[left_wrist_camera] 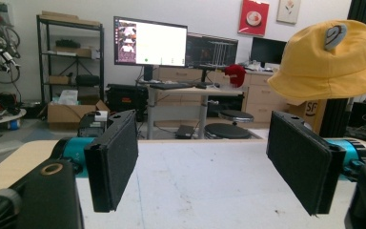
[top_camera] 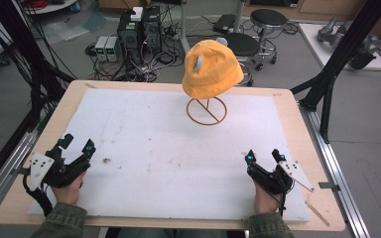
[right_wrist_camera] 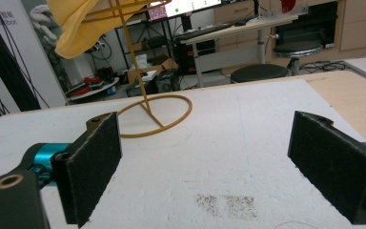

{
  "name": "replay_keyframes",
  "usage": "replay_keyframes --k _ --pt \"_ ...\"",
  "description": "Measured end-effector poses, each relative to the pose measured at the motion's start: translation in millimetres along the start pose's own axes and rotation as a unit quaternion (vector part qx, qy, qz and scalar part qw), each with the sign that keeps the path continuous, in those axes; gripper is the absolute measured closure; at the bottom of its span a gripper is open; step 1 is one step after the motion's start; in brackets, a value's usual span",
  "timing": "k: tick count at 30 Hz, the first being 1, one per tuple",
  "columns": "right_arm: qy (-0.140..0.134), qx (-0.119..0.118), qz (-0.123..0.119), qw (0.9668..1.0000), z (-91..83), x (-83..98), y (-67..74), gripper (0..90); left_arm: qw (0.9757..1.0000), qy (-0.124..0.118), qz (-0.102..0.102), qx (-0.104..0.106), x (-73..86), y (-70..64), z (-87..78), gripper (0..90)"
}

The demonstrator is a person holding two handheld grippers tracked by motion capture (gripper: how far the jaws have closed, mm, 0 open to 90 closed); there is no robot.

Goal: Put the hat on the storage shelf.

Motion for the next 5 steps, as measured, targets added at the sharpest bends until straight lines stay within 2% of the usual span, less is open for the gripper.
replay_keyframes --k 5 --pt "0.005 -0.002 0.002 1.0 1.7 1.3 -0.1 9.9 1.0 0.003 -0.005 -0.001 2.4 1.7 0.0 26.5"
Point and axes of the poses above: each handheld gripper's, and its own axes: z roughly forward along the jaws, x roughly out of its underside, y roughly to its left, the point moved 7 cm from there along z, roughly forward along the jaws, and after that the axes turned 10 degrees about x, right-handed, at the moved point
